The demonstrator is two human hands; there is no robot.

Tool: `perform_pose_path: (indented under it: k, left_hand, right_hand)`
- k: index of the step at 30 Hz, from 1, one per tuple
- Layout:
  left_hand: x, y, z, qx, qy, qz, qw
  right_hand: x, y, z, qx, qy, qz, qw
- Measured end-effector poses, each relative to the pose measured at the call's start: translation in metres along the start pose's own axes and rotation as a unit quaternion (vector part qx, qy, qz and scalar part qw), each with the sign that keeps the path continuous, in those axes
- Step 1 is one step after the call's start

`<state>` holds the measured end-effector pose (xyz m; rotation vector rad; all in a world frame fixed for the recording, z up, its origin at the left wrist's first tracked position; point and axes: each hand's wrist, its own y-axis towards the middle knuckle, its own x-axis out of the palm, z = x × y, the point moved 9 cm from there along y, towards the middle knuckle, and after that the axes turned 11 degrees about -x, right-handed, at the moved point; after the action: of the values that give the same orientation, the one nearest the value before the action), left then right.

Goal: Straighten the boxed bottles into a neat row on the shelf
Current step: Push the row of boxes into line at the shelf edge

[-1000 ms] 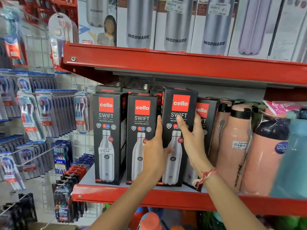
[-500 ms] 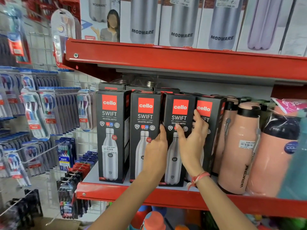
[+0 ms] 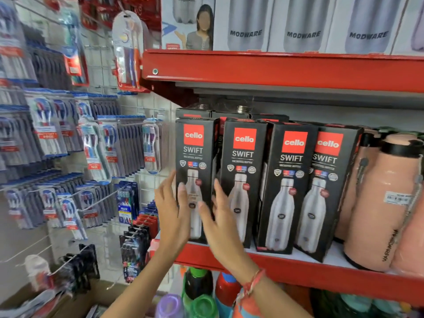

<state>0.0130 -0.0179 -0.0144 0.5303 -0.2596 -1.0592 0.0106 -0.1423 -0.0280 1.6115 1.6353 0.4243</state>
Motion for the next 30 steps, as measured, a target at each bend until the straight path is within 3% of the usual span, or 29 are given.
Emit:
perform_pose_path:
  k: [5,9,26,28,30]
  left_hand:
    - [0.015,-0.004,-0.050,-0.094,-0.041,-0.182,0.978]
    - [0.012,-0.006,-0.068,-0.134,-0.045,-0.218,0.966]
    - [-0.020,-0.017,-0.076,-0.137,-0.019,-0.217,0.966]
    - [-0.025,-0.019,-0.070,-0.115,0.016,-0.182,0.977]
    - [-0.035,-0.024,-0.052,-0.059,0.047,-0.092,0.993]
  right_hand:
    - [0.039,-0.013,0.033,0.083,0.016,-0.058,0.995]
    - [0.038,-0.014,0.041,0.093,0.019,-0.070,0.993]
    - [0.039,-0.036,0.024,0.073,-0.013,-0.113,0.991]
    - [0.032,-0.038,0.020,0.071,-0.022,-0.101,0.992]
    - [0.009,-0.040,0.013,0.047,-0.070,-0.014,0.996]
